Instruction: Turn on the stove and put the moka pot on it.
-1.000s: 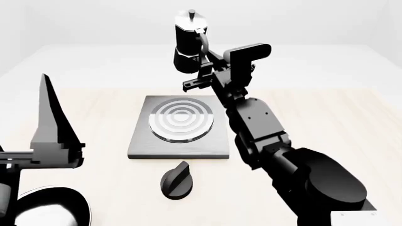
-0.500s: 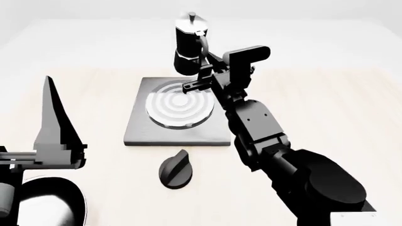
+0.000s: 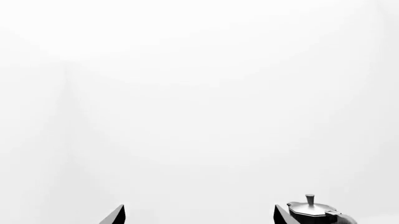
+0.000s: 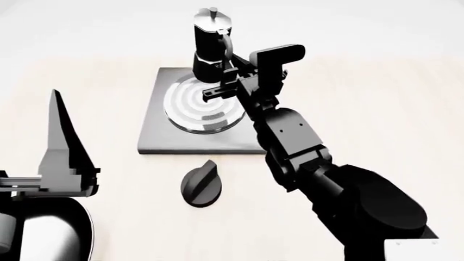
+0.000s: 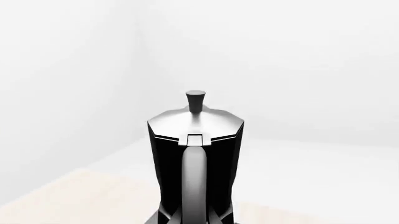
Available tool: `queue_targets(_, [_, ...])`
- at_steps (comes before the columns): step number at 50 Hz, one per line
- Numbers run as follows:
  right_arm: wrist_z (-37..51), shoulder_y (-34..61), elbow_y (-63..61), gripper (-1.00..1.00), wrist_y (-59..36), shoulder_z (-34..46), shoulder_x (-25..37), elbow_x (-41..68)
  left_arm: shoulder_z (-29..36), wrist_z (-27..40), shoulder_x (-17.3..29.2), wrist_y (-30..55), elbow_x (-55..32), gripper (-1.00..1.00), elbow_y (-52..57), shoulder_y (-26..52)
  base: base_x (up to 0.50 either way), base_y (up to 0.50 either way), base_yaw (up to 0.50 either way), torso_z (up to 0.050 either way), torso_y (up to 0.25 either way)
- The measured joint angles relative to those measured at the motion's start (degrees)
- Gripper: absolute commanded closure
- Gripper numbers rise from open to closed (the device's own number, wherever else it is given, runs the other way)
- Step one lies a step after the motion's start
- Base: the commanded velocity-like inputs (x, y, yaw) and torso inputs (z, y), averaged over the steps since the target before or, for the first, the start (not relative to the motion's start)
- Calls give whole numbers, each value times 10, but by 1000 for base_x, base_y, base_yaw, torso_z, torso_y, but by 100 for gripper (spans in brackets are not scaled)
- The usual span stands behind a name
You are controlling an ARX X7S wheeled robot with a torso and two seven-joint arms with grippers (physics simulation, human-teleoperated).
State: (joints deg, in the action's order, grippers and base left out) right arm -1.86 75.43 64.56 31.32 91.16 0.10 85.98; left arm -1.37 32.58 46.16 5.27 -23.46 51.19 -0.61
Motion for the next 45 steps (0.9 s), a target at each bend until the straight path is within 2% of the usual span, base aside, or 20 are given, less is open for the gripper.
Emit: queue_targets(45, [7, 24, -23, 100, 15, -12, 1, 1, 1, 0, -3, -13, 4, -100, -7, -10, 0, 0, 0, 16, -119])
